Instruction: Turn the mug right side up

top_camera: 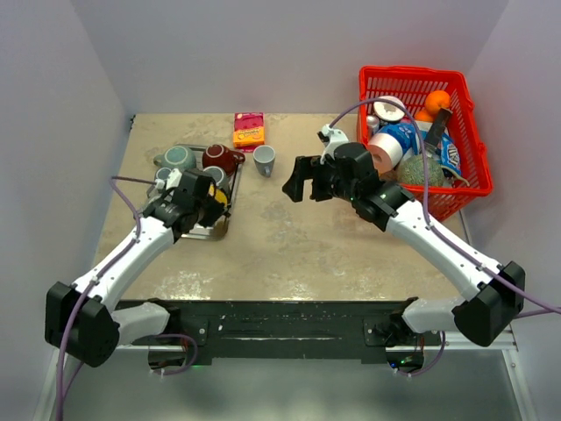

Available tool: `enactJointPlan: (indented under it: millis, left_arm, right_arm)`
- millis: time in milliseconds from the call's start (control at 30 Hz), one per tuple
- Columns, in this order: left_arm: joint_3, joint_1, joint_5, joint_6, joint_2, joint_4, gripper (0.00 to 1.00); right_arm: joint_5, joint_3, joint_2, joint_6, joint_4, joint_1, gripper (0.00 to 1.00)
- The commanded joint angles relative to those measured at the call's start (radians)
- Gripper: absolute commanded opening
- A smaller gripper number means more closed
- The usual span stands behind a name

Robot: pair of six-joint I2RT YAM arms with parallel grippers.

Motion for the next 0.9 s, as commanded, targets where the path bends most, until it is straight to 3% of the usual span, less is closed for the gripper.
enactJointPlan:
  millis: [0, 167, 333, 700, 867]
  left_arm:
    - [0.013, -0.002, 0.083, 0.173, -0.087, 0.203, 0.0]
    - [0.015, -0.002, 0.221, 0.254, -0.138, 0.329, 0.0]
    - [0.007, -0.002, 0.382, 0.314, -0.163, 0.554, 0.0]
    - [0.012, -0.002, 0.662, 0.322, -0.176, 0.893, 0.0]
    - [0.006, -0.002, 0.757, 0.317, -0.201, 1.022, 0.0]
  right_arm:
    - [-0.214, -0.029, -0.004, 0.07, 0.149, -0.004, 0.99]
    - [-0.332, -0.064, -0.01, 0.124, 0.245, -0.004, 0.99]
    - [-0.417, -0.113, -0.01, 0.272, 0.372, -0.004, 0.98]
    - [-0.454, -0.125, 0.026, 0.487, 0.544, -0.003, 0.89]
    - [-0.449, -0.09, -0.01, 0.461, 0.57, -0.006, 0.88]
